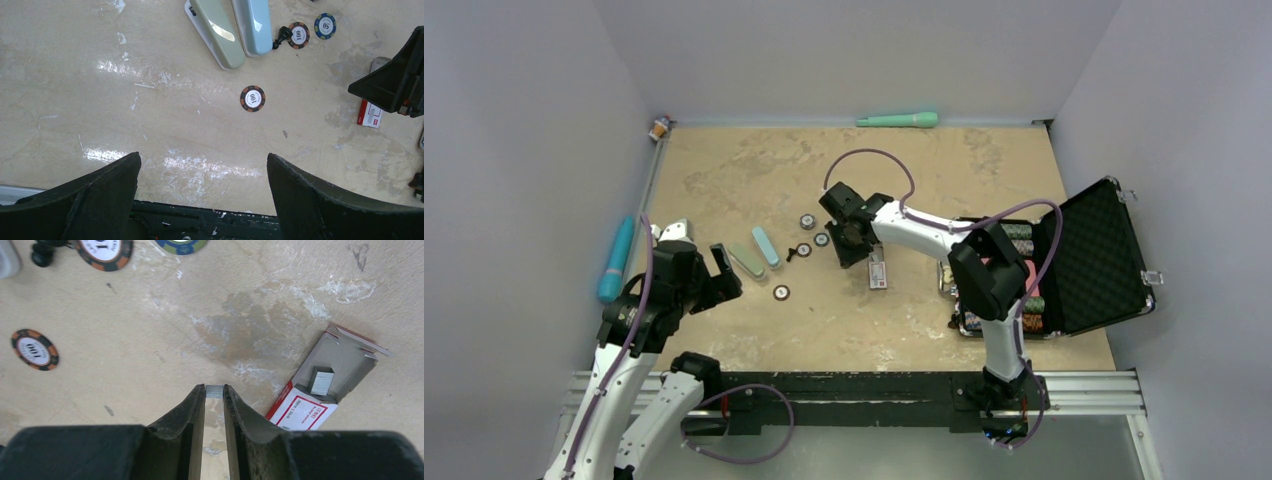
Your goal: Unload the staples from the stapler
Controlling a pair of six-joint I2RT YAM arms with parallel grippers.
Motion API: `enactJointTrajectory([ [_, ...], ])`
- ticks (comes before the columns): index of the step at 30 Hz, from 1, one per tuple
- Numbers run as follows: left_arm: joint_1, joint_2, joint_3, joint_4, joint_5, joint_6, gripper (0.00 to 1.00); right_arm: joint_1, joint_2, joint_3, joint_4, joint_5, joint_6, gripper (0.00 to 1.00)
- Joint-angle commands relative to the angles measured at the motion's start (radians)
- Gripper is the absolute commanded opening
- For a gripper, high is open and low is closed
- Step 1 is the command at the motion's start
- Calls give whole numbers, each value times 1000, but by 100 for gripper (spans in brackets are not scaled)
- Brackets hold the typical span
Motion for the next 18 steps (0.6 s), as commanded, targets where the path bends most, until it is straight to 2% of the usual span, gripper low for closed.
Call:
enactJointTrajectory([
  [1,8,-8,-4,17,-14,5,100,9,-82,64,-17,-23,9,23],
  [10,5,-11,-4,14,-9,0,100,12,-137,85,-43,-29,16,23],
  [18,5,-8,-6,14,-8,-1,100,-7,-153,66,-69,52,8,23],
])
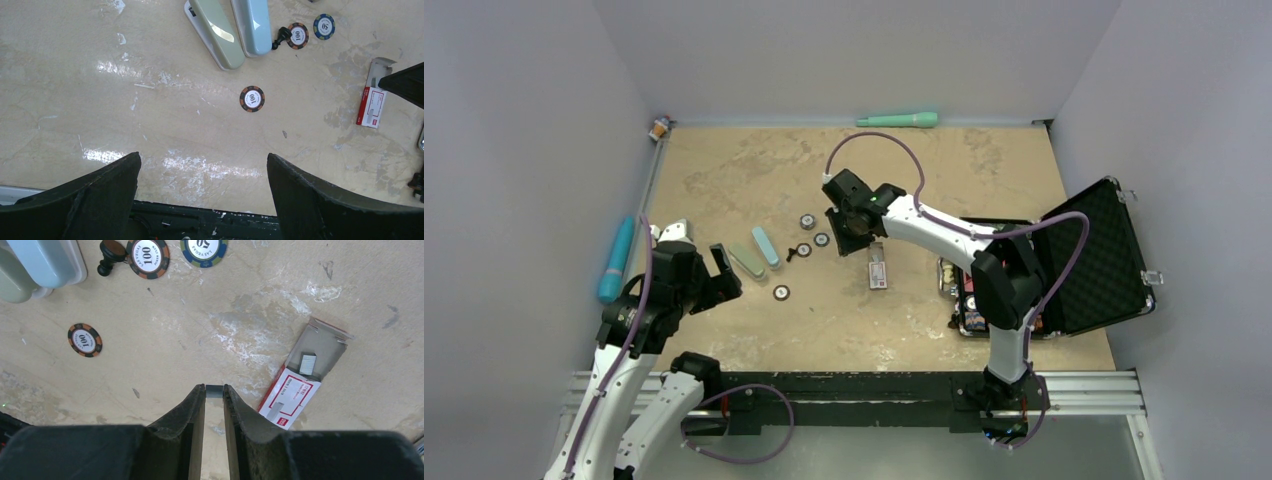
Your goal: Unload the staples from the stapler
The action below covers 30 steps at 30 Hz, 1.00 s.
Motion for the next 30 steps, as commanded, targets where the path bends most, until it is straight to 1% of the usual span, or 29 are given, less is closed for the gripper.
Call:
enactJointTrajectory([
  [1,5,-3,-7,14,-8,0,100,-19,-45,4,-21,45,4,23],
  [15,5,-7,-8,14,-11,-2,100,-125,-37,-103,28,69,-12,23],
  [30,6,-4,-6,15,-22,1,100,-161,23,-143,78,82,-43,25],
])
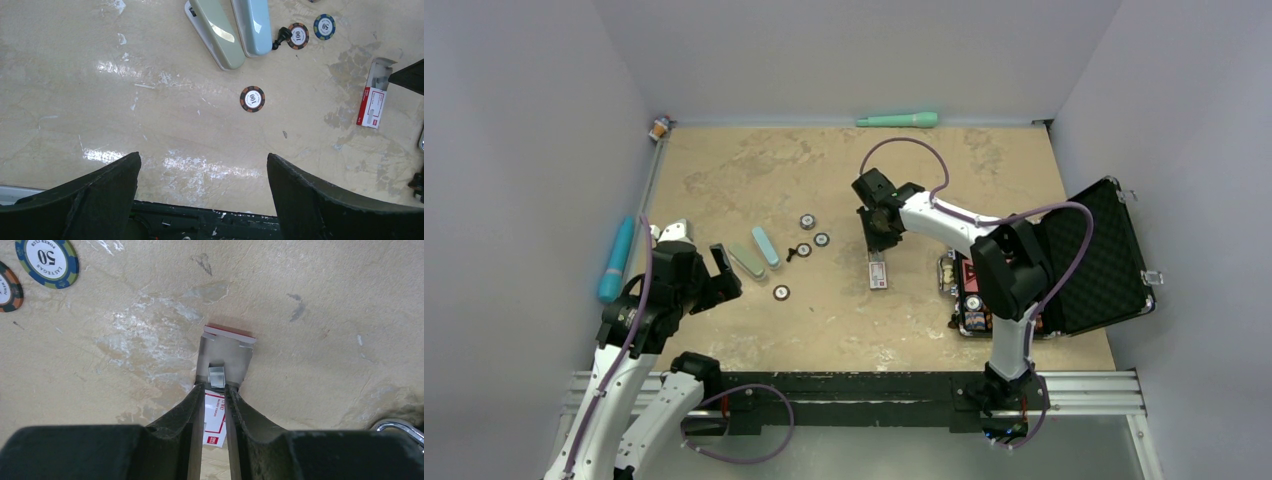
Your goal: Unload the staples from the stapler
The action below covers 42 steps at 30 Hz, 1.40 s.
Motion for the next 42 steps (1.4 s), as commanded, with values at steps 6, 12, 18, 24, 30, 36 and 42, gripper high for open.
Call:
enactJointTrajectory([
  [6,6,-6,-6,13,-21,0,100,-21,35,-6,44,33,-34,25],
  [12,6,-1,-5,15,-20,-1,100,-31,38,2,40,36,-47,25],
  [18,8,13,-3,17,-21,3,100,-30,9,17,42,-2,-55,25],
  [24,12,15,-3,17,-38,4,100,-34,-13,45,23,2,-67,27],
  [30,14,24,-2,24,-113,23,100,-44,-89,45,9,-7,-56,40],
  [36,2,37,-14,105,-101,94,100,-51,-187,41,-25,16,-27,70],
  [42,-79,228,42,163,20,-2,100,-57,-287,54,-65,31,10,90],
])
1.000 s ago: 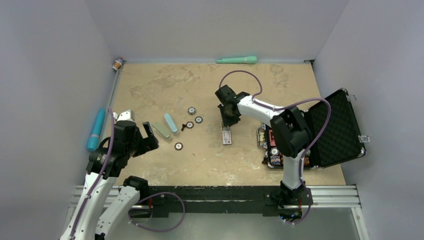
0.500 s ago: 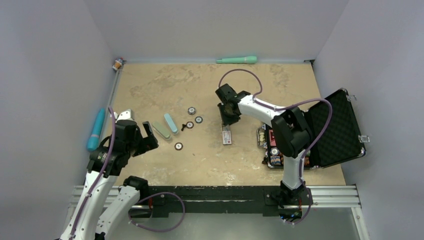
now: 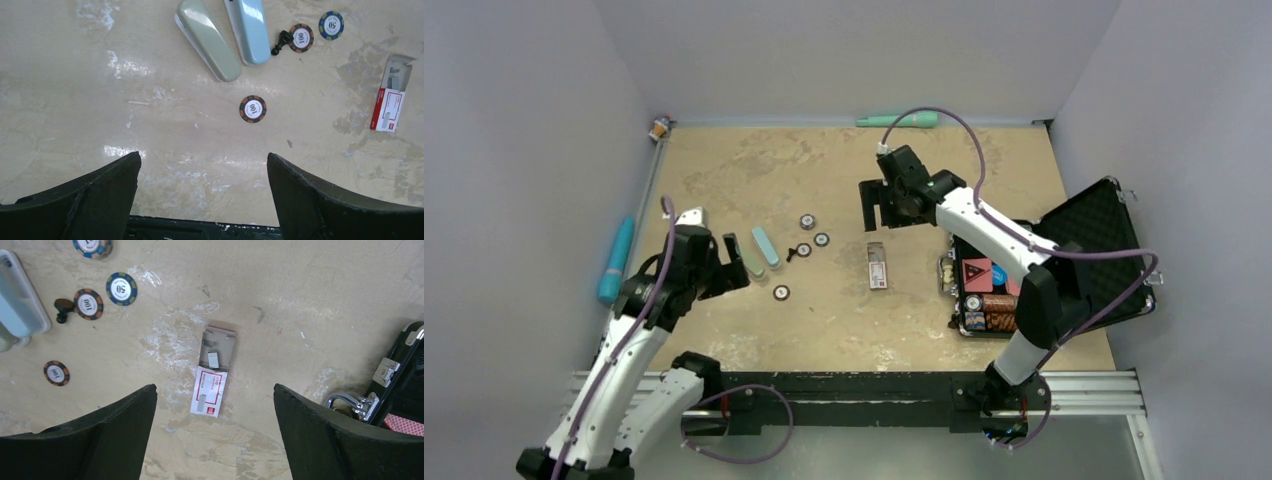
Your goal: Unload the staples from the stapler
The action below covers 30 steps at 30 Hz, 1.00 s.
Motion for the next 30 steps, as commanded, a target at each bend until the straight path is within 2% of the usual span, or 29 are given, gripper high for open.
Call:
enactJointTrajectory([
  [1,-108,186,69,78,30,-75,100,-11,-81,55,-48,20,45,90],
  [5,-266,341,134,137,-69,-178,100,-14,-135,90,-81,2,85,91],
  [9,-351,515,214,185,-78,-270,100,-15,-189,119,-127,9,147,91],
  [14,-449,711,308,256,-98,-317,100,-17,-272,143,-155,10,204,91],
  [22,-544,997,521,293,-96,-338,96,-16,-424,175,-149,-1,233,91],
  [30,-603,1200,645,327,-76,-358,94,-17,-472,137,-181,-12,236,91],
])
